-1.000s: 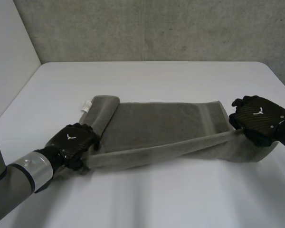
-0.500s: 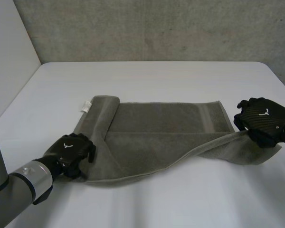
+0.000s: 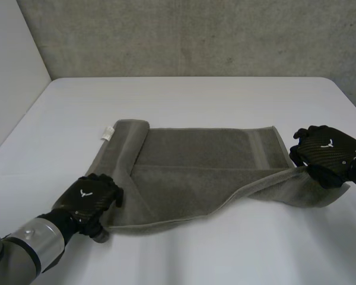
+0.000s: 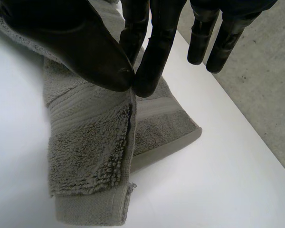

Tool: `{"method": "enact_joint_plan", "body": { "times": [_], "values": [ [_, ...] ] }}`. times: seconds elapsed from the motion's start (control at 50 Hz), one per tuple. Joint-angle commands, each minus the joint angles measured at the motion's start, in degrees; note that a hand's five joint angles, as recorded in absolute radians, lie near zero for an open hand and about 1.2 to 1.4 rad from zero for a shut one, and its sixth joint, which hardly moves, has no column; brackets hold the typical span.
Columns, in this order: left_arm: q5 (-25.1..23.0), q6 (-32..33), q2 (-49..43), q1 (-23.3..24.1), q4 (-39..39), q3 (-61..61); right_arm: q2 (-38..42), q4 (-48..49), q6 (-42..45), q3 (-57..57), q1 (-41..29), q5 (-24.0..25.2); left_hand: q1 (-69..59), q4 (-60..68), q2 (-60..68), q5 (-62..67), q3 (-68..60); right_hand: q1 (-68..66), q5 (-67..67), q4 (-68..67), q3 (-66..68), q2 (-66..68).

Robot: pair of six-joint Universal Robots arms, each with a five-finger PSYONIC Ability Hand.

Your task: Fold the towel.

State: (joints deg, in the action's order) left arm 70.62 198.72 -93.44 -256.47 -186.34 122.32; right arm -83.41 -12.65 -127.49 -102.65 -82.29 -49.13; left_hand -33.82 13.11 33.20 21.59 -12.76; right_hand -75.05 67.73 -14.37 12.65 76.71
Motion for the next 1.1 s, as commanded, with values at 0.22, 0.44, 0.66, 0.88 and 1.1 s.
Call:
{"method": "enact_joint_plan", "body": {
  "times": [0.22, 0.44, 0.66, 0.88, 1.1],
  "values": [
    [1.6, 0.4, -7.8, 0.4, -5.0, -0.9, 0.1, 0.0, 0.2, 0.0, 0.4, 0.2, -14.5, -3.1, 15.1, 16.7, 2.8, -4.9, 2.3, 4.4, -2.7, 3.3],
    [3.4, 2.5, -2.8, -0.8, -4.5, -2.6, -0.1, -1.8, 0.5, -0.2, 0.7, 0.0, -46.2, -3.1, 46.8, 48.4, 2.8, -4.9, 2.3, 4.4, -2.7, 3.3],
    [2.8, 1.8, 14.4, -2.9, 3.1, -5.3, -9.0, -11.1, 1.0, 0.6, 1.8, 2.0, -46.2, -3.1, 46.8, 48.4, 2.8, -4.9, 2.3, 4.4, -2.7, 3.3],
    [-0.1, 1.8, 21.7, -6.0, 13.9, -11.2, -17.4, -22.8, 3.0, 6.8, 3.8, 7.8, -46.2, -3.1, 46.8, 48.4, 2.8, -4.9, 2.3, 4.4, -2.7, 3.3],
    [-7.7, 1.8, 22.7, -14.4, 18.2, -14.8, -18.1, -24.7, 4.6, 11.4, 3.6, 7.8, -46.2, -3.1, 46.8, 48.4, 2.8, -4.9, 2.3, 4.4, -2.7, 3.3]
  ]
}}
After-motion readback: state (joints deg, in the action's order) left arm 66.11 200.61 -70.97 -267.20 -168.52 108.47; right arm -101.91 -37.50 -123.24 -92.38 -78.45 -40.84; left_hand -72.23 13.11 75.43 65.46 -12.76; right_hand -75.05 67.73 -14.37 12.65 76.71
